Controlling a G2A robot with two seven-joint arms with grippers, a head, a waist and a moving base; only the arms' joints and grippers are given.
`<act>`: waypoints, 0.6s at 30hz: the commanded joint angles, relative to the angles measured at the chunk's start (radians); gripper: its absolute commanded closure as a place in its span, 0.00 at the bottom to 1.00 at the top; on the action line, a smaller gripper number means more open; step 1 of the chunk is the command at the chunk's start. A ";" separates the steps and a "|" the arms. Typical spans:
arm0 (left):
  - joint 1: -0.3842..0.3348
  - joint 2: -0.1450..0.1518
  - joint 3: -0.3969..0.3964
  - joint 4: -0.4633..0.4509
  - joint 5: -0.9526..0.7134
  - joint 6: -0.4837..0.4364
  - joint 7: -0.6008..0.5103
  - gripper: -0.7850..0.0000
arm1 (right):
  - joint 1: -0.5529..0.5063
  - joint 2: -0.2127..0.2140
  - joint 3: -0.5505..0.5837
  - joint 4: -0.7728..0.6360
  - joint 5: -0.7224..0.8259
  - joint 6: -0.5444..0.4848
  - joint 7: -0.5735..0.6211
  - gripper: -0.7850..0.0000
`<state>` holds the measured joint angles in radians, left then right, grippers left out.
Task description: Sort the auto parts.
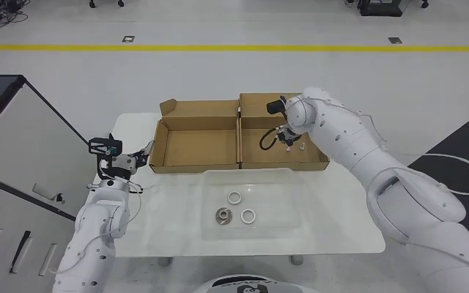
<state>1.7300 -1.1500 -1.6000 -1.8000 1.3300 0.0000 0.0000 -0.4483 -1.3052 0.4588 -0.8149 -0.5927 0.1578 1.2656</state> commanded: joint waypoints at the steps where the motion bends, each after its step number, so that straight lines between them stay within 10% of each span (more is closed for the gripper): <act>1: 0.000 0.000 0.000 0.000 0.000 0.000 0.000 0.00 | 0.005 -0.021 -0.012 0.044 0.005 -0.002 -0.016 1.00; 18: 0.000 0.000 0.000 0.000 0.000 0.000 0.000 0.00 | 0.035 -0.172 -0.068 0.331 0.025 -0.053 -0.087 1.00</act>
<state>1.7300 -1.1500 -1.6000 -1.8000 1.3300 0.0000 0.0000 -0.4147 -1.4711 0.3918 -0.4960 -0.5675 0.1076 1.1813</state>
